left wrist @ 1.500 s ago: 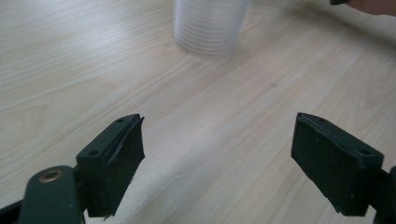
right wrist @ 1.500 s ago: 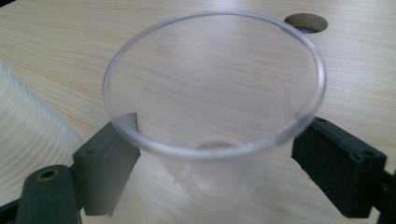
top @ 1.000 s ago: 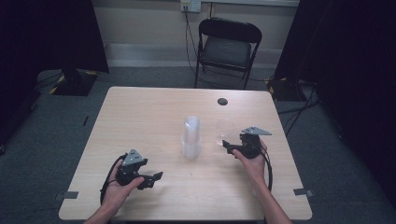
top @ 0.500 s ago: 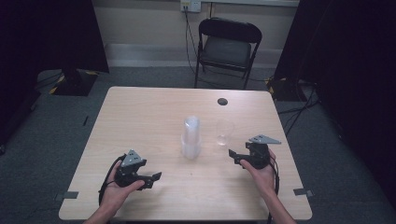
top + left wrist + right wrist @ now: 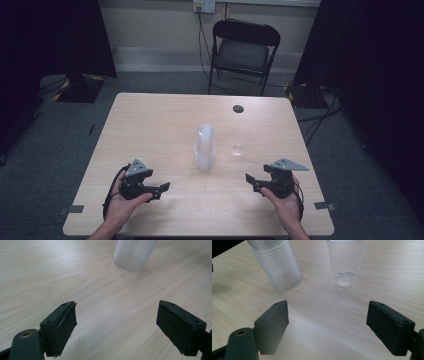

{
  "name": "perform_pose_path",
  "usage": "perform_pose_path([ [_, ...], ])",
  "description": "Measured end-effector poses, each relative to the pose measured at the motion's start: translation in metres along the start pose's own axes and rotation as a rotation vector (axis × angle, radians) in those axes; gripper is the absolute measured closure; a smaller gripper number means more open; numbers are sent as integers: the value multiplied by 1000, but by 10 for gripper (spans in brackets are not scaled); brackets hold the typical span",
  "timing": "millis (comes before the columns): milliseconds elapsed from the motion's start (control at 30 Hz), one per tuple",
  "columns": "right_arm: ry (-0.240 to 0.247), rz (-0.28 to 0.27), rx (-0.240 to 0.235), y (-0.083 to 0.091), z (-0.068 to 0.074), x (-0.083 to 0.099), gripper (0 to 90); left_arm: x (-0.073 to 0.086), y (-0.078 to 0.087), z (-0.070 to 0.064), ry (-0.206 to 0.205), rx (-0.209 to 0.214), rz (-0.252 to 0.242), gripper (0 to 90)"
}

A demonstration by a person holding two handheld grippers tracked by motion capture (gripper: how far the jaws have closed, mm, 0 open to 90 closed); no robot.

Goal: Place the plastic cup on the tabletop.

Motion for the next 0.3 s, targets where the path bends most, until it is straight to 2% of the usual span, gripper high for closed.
perform_pose_path([
  [133,-11,9,-7,7,1,13,177,1,-1,3,-2,-5,12,165],
  [167,-21,8,-4,10,1,14,178,1,-2,3,2,-7,12,164],
  [233,-1,-1,13,15,0,15,178,1,-3,5,6,-8,9,164],
  [300,-8,7,24,14,-5,19,177,1,-3,5,16,-8,16,164],
])
Point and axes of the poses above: each handheld gripper's, and its own axes: y roughly backward along the jaws, x roughly out of its underside, z roughly to its left, the point moved 5 cm from there along -y, roughly forward along the jaws, and after that the axes turned 7 degrees about x, right-handed, at the moved point
